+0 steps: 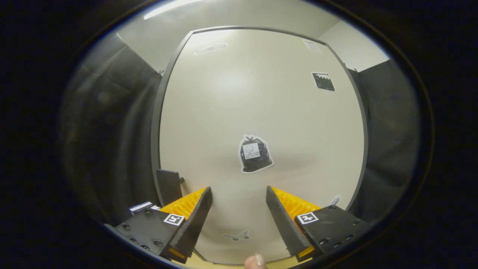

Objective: Open the shoe cabinet door, grab the shoes and put them into the shoe cabinet, then close the shoe cabinet door.

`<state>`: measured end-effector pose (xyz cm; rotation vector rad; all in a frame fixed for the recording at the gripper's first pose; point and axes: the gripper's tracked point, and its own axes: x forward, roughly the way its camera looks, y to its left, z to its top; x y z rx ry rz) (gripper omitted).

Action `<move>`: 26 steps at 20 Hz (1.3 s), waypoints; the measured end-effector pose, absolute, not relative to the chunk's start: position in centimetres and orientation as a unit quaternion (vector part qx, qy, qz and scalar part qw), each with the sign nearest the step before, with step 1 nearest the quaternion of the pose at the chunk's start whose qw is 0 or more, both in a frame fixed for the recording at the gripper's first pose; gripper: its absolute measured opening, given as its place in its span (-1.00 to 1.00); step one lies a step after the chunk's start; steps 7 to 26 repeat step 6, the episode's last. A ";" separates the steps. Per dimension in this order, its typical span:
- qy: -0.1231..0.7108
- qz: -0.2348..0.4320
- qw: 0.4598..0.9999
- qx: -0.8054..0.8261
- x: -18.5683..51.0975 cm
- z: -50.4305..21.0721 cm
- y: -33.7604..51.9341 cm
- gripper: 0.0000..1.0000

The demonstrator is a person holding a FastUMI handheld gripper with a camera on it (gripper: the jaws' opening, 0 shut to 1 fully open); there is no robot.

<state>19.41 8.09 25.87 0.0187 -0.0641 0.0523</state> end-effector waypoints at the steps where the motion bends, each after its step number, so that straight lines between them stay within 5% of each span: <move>1: -0.036 0.027 0.999 0.008 19.4 25.9 8.1 0.87; 26: -0.058 0.035 0.998 0.001 19.3 25.8 8.1 0.87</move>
